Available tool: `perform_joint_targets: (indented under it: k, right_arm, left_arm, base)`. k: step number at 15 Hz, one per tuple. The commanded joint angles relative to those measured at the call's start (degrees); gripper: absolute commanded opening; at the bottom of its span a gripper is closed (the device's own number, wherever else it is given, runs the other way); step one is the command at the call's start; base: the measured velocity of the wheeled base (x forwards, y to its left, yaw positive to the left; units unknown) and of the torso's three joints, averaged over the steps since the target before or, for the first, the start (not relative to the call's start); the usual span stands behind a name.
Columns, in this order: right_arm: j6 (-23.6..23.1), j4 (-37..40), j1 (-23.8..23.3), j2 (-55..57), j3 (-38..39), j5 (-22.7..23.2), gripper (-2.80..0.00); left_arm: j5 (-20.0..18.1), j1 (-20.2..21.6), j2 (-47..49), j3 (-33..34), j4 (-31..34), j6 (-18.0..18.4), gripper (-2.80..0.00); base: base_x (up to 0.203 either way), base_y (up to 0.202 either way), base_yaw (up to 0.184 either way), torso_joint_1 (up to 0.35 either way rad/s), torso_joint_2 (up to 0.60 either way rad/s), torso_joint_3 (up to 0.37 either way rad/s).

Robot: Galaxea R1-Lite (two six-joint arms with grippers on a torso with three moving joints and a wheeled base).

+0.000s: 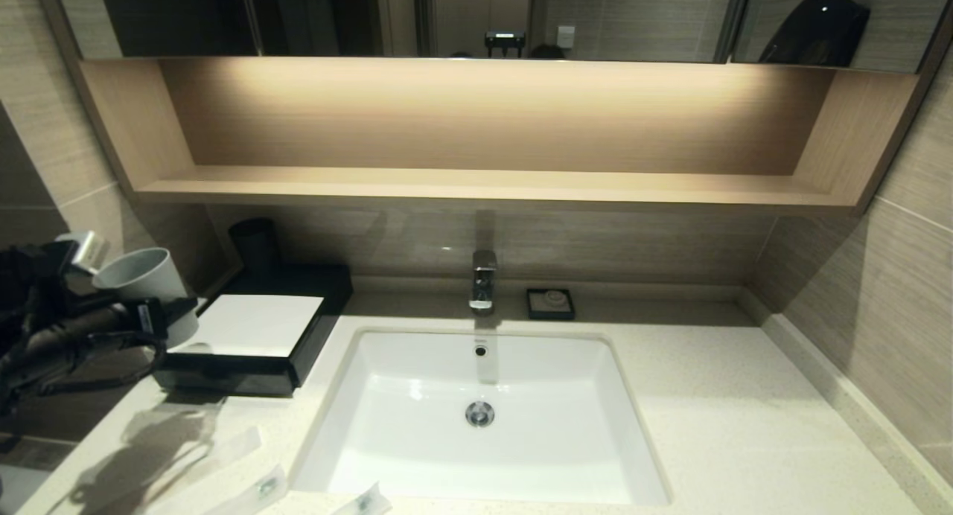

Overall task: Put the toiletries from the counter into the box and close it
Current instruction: Place the cup on the storage box

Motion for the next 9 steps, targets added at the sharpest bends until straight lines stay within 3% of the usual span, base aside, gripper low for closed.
perform_joint_targets:
  k: [1,5,9]
  right_arm:
    - [0.0,0.0,0.0,0.0,0.0,0.0,-2.80]
    - [0.0,0.0,0.0,0.0,0.0,0.0,-2.80]
    - [0.0,0.0,0.0,0.0,0.0,0.0,-2.80]
  left_arm:
    - [2.1,-3.7,3.1,-2.3,0.0,0.0,-2.80]
    - [5.5,-9.0,7.1,-6.7,2.1,0.0,-2.80]
    - [7.4,-9.8,11.1,-12.8,5.3,0.0,-2.80]
  base:
    - [0.000,0.000,0.000,0.000,0.00,0.000]
    - [0.000,0.000,0.000,0.000,0.00,0.000]
    - [0.000,0.000,0.000,0.000,0.00,0.000]
